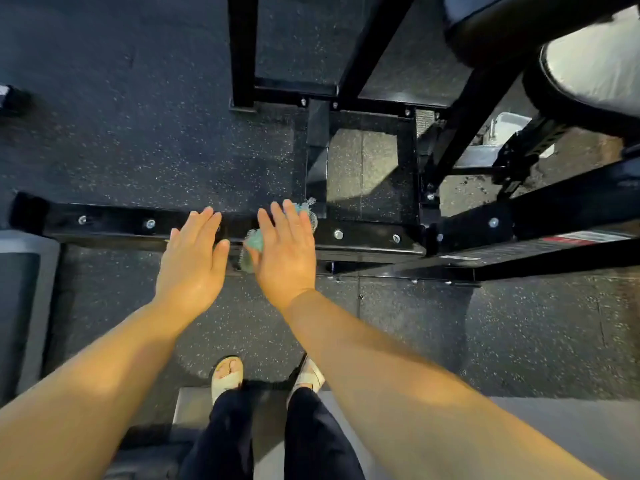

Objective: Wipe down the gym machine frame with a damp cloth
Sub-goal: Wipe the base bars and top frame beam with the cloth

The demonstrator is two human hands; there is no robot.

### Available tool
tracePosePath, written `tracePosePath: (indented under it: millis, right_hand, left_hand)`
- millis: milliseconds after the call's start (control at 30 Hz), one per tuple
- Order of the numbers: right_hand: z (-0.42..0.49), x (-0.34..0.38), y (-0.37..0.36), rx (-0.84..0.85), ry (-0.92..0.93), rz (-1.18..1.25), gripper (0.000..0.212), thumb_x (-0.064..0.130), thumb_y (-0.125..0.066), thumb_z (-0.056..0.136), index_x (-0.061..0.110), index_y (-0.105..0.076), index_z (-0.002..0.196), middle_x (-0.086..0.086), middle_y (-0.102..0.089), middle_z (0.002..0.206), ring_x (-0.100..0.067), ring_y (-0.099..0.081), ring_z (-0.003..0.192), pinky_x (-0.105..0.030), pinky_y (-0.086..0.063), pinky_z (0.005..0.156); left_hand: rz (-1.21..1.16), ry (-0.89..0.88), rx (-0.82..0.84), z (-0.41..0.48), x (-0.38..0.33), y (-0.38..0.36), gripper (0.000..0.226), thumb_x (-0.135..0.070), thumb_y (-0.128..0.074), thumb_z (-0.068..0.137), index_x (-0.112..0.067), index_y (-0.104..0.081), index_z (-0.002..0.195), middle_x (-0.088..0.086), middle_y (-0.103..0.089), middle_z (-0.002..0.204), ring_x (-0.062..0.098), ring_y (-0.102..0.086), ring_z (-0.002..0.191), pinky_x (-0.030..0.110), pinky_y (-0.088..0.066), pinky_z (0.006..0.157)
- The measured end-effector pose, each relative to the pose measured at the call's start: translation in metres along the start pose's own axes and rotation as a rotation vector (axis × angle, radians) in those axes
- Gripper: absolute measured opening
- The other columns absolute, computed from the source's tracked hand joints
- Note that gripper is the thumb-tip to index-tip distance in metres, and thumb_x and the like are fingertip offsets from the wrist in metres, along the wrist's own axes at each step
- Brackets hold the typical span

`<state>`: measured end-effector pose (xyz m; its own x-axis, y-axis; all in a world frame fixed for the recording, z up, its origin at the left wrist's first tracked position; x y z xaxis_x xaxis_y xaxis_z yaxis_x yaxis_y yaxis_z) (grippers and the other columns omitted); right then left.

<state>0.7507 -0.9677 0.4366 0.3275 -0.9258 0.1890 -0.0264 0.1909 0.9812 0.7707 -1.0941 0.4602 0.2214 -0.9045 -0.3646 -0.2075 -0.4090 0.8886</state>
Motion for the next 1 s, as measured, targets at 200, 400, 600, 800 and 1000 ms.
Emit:
tracePosePath:
  millis: [200, 400, 600, 800, 1000]
  right_hand:
    - [0.000, -0.018, -0.001, 0.034, 0.239, 0.085, 0.074, 0.002, -0.077, 0.066, -0.001, -0.050, 0.135, -0.020, -0.045, 0.144, -0.034, -0.046, 0.131, -0.042, -0.040, 0.105]
    - [-0.037, -0.085, 0.044, -0.049, -0.226, 0.400, 0.055, -0.012, -0.054, 0.087, 0.013, -0.049, 0.136, -0.005, -0.049, 0.141, -0.020, -0.046, 0.130, -0.029, -0.035, 0.109]
    - [-0.010, -0.058, 0.072, -0.204, -0.534, 0.770, 0.022, 0.026, -0.070, 0.087, 0.029, -0.049, 0.092, 0.006, -0.056, 0.092, -0.005, -0.054, 0.079, -0.016, -0.043, 0.068]
    - [0.007, -0.041, 0.014, -0.097, -0.467, 0.095, 0.056, 0.054, -0.043, 0.092, 0.014, -0.059, 0.127, -0.010, -0.057, 0.125, -0.031, -0.051, 0.118, -0.040, -0.035, 0.103]
    - [0.032, 0.028, -0.007, -0.424, -0.099, 0.111, 0.037, 0.031, -0.047, 0.091, 0.009, -0.073, 0.107, -0.012, -0.070, 0.095, -0.030, -0.066, 0.080, -0.037, -0.054, 0.071]
  left_hand:
    - [0.132, -0.157, -0.002, 0.014, 0.023, 0.009, 0.043, -0.022, -0.049, 0.096, -0.007, -0.047, 0.136, 0.012, -0.043, 0.144, 0.034, -0.039, 0.130, 0.052, -0.033, 0.105]
    - [0.261, -0.258, 0.117, 0.009, 0.025, 0.003, 0.060, -0.041, -0.034, 0.099, -0.018, -0.015, 0.150, 0.004, -0.010, 0.158, 0.024, -0.011, 0.144, 0.043, -0.014, 0.114]
    - [0.074, -0.385, 0.154, 0.017, 0.039, 0.026, 0.053, -0.035, -0.039, 0.099, -0.017, -0.027, 0.148, 0.003, -0.025, 0.154, 0.023, -0.020, 0.141, 0.039, -0.020, 0.113]
    - [0.252, -0.277, 0.048, 0.033, 0.071, 0.026, 0.052, -0.039, -0.027, 0.101, -0.019, -0.022, 0.149, 0.005, -0.022, 0.155, 0.027, -0.012, 0.144, 0.045, -0.008, 0.117]
    - [0.076, -0.261, -0.305, 0.038, 0.076, 0.021, 0.044, -0.026, -0.024, 0.099, -0.016, -0.060, 0.122, 0.008, -0.063, 0.119, 0.028, -0.055, 0.111, 0.045, -0.029, 0.106]
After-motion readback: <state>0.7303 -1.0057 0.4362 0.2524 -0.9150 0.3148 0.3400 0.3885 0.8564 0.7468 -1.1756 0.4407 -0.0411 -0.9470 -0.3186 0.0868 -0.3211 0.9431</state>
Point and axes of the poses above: each hand's wrist, its own z-axis towards the middle knuckle, its own y-axis out of the back of the hand, x = y × z, the point moved 4 cm from there along z, towards the middle knuckle
